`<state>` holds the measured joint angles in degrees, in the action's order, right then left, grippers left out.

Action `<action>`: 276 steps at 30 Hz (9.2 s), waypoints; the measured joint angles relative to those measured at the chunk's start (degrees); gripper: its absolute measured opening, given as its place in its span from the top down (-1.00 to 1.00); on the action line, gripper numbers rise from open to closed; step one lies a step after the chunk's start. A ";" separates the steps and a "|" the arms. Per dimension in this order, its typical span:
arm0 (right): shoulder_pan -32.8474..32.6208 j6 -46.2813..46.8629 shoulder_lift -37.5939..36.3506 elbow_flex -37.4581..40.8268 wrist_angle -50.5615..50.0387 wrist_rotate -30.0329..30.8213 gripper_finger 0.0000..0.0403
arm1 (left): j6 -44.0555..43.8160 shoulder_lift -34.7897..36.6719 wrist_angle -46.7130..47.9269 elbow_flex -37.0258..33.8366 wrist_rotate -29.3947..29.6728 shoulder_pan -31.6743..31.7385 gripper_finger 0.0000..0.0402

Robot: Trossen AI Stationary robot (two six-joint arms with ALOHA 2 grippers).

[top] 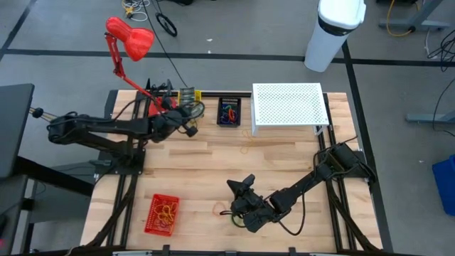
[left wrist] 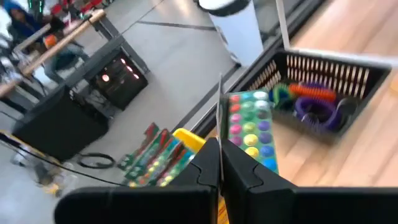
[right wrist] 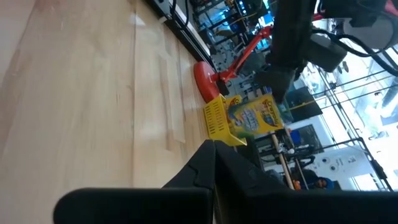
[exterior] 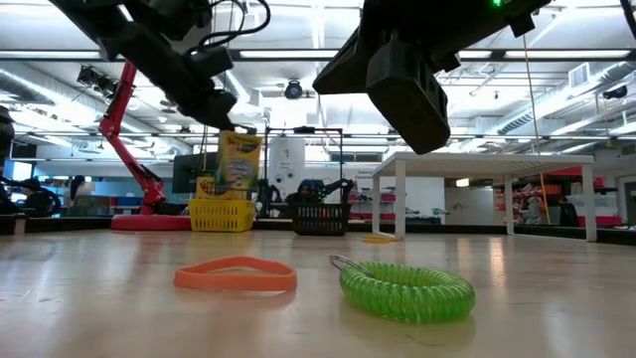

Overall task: Pick & Place Office Desk Supplies
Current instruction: Put the yellow crayon box into the yellow bin

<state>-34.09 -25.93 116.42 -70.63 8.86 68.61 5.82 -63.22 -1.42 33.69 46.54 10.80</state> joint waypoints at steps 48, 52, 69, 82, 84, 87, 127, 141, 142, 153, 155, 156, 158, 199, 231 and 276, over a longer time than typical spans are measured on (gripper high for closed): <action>0.00 0.87 -0.04 1.46 0.49 -2.27 0.94 | 16.07 -0.55 8.87 -0.02 -8.12 13.54 0.78; 0.00 0.85 -0.04 1.46 0.49 -2.27 0.94 | 16.06 -0.49 9.58 -0.02 -8.43 12.59 0.96; -0.01 2.19 -0.04 1.49 0.12 -2.77 0.94 | -1.38 0.21 22.31 -0.02 -25.57 -5.29 0.15; -0.02 6.80 -0.04 1.51 -1.05 -5.30 0.94 | -18.04 -18.68 16.24 -0.02 -7.34 -27.57 -0.35; 0.00 6.80 -0.04 1.51 -1.05 -5.30 0.94 | -18.46 -22.19 14.97 -0.02 -6.20 -27.72 -0.35; -0.02 6.66 -0.04 1.51 -1.05 -5.30 0.94 | -18.72 -26.41 14.31 0.00 -5.63 -26.72 -0.32; -0.02 6.12 0.00 1.51 -1.44 -5.22 0.94 | -9.67 -29.49 29.91 7.87 1.24 -18.95 -0.13; 0.00 6.12 0.00 1.51 -1.44 -5.24 0.94 | -3.47 -34.23 22.33 6.49 5.51 -14.24 0.37; -0.01 6.14 0.00 1.51 -1.44 -5.24 0.94 | -2.99 -34.10 22.22 6.63 6.16 -14.57 0.50; -0.01 6.14 0.00 1.51 -1.42 -5.24 0.94 | -0.43 -31.51 27.06 10.79 7.50 -16.84 0.97; -0.01 6.14 0.00 1.51 -1.45 -5.24 0.94 | -1.98 -29.08 30.10 11.72 7.55 -16.76 0.97; 0.00 6.14 0.00 1.51 -1.46 -5.24 0.94 | -3.22 -27.65 31.91 12.20 7.52 -16.60 0.98; 0.00 6.14 0.00 1.51 -1.46 -5.24 0.94 | -6.51 -24.17 35.64 12.93 7.28 -15.83 0.98; 0.00 6.08 0.00 1.51 -1.40 -6.24 0.94 | 11.02 -4.84 38.66 14.80 0.01 8.43 0.97; 0.00 6.16 0.00 1.51 -1.75 -6.75 0.94 | 18.10 -12.77 22.62 11.19 6.97 11.84 0.79; -0.02 5.97 0.00 1.51 -1.75 -6.77 0.94 | 31.02 -18.69 -3.54 -0.17 23.12 8.56 0.94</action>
<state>-34.11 -19.97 116.42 -69.12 7.11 61.84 36.84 -81.91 -4.96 33.52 69.65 19.36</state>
